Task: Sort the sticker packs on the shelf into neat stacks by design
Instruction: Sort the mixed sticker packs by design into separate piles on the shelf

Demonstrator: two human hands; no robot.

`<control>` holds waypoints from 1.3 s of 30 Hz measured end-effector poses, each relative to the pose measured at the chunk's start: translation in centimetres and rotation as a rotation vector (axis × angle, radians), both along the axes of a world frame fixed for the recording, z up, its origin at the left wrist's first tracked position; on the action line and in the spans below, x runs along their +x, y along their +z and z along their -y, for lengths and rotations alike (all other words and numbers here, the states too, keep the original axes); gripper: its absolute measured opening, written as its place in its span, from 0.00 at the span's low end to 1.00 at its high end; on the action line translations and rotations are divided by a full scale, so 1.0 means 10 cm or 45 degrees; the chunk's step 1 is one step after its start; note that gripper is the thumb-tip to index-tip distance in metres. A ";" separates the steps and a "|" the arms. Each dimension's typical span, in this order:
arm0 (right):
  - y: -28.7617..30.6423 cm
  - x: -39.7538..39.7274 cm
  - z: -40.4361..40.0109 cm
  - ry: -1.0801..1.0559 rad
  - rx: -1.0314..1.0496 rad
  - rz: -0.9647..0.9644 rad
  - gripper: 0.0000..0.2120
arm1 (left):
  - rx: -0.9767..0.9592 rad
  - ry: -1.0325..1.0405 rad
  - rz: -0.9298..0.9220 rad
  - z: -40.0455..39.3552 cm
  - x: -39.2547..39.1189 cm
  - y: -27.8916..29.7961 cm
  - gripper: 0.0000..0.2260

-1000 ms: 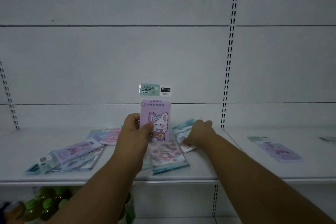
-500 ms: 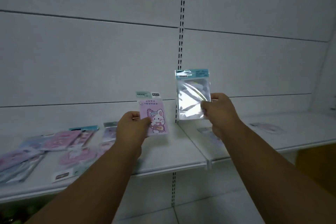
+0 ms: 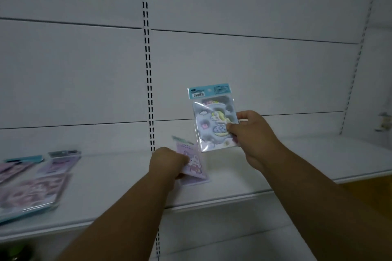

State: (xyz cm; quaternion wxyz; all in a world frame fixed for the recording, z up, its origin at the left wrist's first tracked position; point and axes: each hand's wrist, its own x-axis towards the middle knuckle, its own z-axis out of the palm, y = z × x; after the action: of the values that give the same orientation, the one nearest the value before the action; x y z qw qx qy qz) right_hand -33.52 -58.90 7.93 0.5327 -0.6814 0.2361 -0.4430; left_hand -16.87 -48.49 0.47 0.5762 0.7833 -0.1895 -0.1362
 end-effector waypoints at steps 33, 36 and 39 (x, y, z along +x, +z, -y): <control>-0.18 -1.75 2.68 -0.539 -0.447 -1.023 0.08 | -0.110 -0.510 -0.054 3.16 -1.67 0.35 0.07; -0.25 -1.84 3.17 -0.477 -0.487 -1.139 0.07 | 0.020 -0.483 0.019 3.61 -1.74 0.23 0.08; -0.35 -1.83 3.56 -0.430 -0.579 -1.248 0.06 | 0.151 -0.451 0.130 3.94 -1.77 0.14 0.09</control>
State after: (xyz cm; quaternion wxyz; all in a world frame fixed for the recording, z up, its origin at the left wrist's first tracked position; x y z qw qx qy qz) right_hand -51.79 -94.48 4.39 0.1223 -0.8579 0.4599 -0.1937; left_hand -34.58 -87.90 1.90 0.4858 0.7761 -0.3451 -0.2064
